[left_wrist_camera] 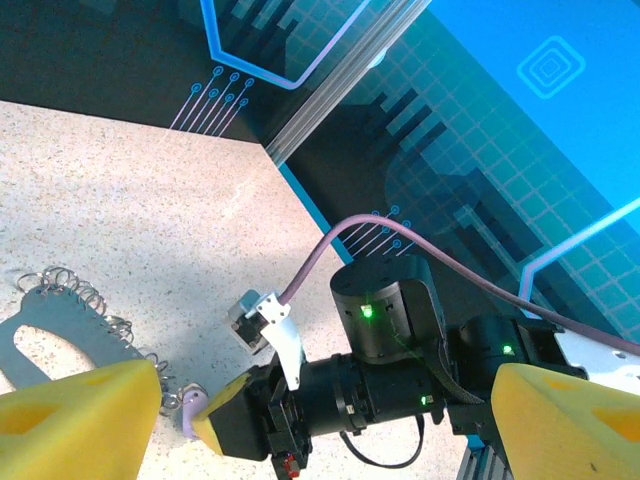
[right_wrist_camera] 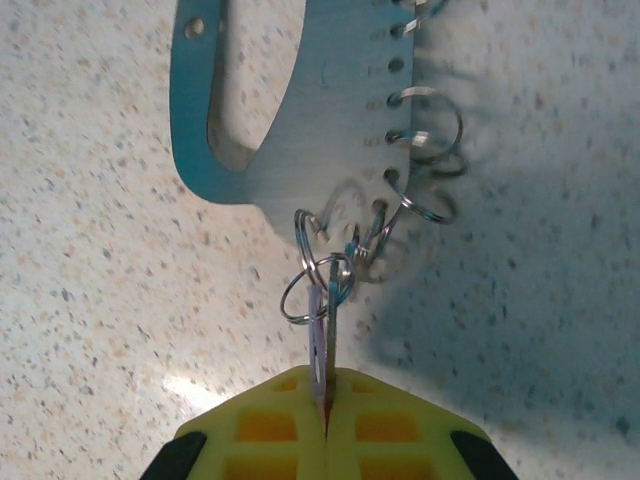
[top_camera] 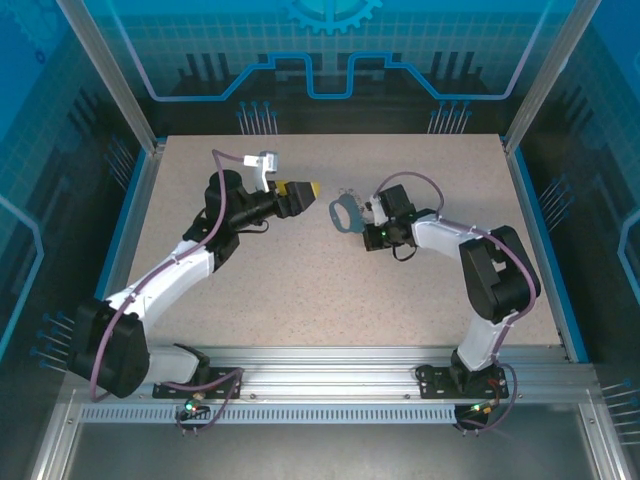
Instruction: Put the keys on the keyring
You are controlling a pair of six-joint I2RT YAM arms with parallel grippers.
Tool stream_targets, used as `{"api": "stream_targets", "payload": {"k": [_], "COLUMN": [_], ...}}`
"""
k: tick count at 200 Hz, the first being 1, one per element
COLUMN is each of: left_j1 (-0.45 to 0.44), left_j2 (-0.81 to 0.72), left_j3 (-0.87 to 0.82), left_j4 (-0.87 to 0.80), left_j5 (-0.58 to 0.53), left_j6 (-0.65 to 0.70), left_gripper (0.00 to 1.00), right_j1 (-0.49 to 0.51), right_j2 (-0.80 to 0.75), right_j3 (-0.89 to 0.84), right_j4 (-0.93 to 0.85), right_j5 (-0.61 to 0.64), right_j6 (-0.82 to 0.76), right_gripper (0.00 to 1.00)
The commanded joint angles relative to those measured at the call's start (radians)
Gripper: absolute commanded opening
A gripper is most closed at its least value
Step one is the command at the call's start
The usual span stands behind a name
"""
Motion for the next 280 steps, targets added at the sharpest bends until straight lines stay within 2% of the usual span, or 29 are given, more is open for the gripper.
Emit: {"api": "stream_targets", "payload": {"k": [1,25,35,53,69,72,78,95,125,159,189,208,233,254,280], "left_j1": [0.007,0.007,0.007,0.007,0.007,0.007,0.007,0.008,0.008,0.008,0.033,0.072,0.116,0.17,0.224], "left_j2": [-0.032,-0.036,-0.039,-0.052,-0.064,-0.066,-0.072,-0.09,-0.152,-0.27,-0.362,-0.399,-0.43,-0.422,-0.349], "left_j3": [-0.012,-0.008,-0.005,0.003,0.006,0.006,0.008,0.009,0.011,-0.047,-0.163,-0.22,-0.327,-0.426,-0.564], "left_j4": [-0.017,-0.029,-0.043,-0.075,-0.098,-0.101,-0.108,-0.129,-0.198,-0.245,-0.138,-0.105,-0.018,0.039,0.211], "left_j5": [-0.015,-0.012,-0.006,0.006,0.012,0.012,0.01,-0.004,-0.099,-0.408,-0.597,-0.64,-0.73,-0.723,-0.719], "left_j6": [0.026,0.025,0.029,0.042,0.053,0.052,0.056,0.064,0.102,0.23,0.414,0.484,0.561,0.589,0.586], "left_gripper": [0.88,0.88,0.88,0.88,0.9,0.9,0.91,0.96,0.99,0.99,0.99,0.99,0.99,0.99,0.99], "right_j1": [0.017,0.026,0.026,0.021,-0.005,-0.012,-0.031,-0.082,-0.14,-0.193,-0.219,-0.237,-0.244,-0.247,-0.256], "right_j2": [-0.039,-0.094,-0.151,-0.302,-0.438,-0.461,-0.503,-0.596,-0.675,-0.658,-0.636,-0.604,-0.564,-0.566,-0.535], "right_j3": [-0.04,-0.076,-0.101,-0.154,-0.194,-0.199,-0.204,-0.202,-0.168,-0.083,-0.137,-0.202,-0.238,-0.323,-0.406], "right_j4": [-0.007,-0.047,-0.071,-0.125,-0.184,-0.193,-0.21,-0.246,-0.278,-0.246,-0.059,0.081,0.151,0.28,0.438], "right_j5": [-0.012,-0.07,-0.117,-0.155,-0.153,-0.154,-0.159,-0.161,-0.045,0.151,0.341,0.377,0.409,0.459,0.5], "right_j6": [0.04,0.061,0.065,0.075,0.084,0.086,0.09,0.097,0.101,0.105,0.096,0.09,0.049,-0.02,-0.117], "right_gripper": [0.0,0.01,0.17,0.52,0.71,0.78,0.86,1.0,1.0,1.0,1.0,1.0,1.0,1.0,1.0]}}
